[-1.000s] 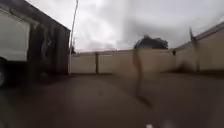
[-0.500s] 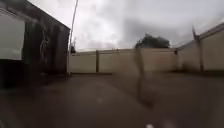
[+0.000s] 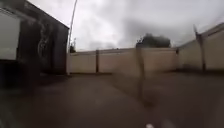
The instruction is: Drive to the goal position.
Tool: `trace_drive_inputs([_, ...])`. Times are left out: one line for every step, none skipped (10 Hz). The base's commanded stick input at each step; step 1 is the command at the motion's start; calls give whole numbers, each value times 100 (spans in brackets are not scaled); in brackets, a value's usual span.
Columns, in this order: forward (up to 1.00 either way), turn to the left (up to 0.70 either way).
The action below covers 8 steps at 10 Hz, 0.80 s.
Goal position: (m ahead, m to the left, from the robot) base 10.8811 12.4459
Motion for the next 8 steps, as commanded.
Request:
trace_drive_inputs([50, 2])
trace_drive_inputs([50, 2])
trace_drive_inputs([50, 2])
trace_drive_inputs([50, 2])
trace_drive_inputs([50, 2])
trace_drive_inputs([50, 2])
trace_drive_inputs([50, 2])
trace_drive_inputs([50, 2])
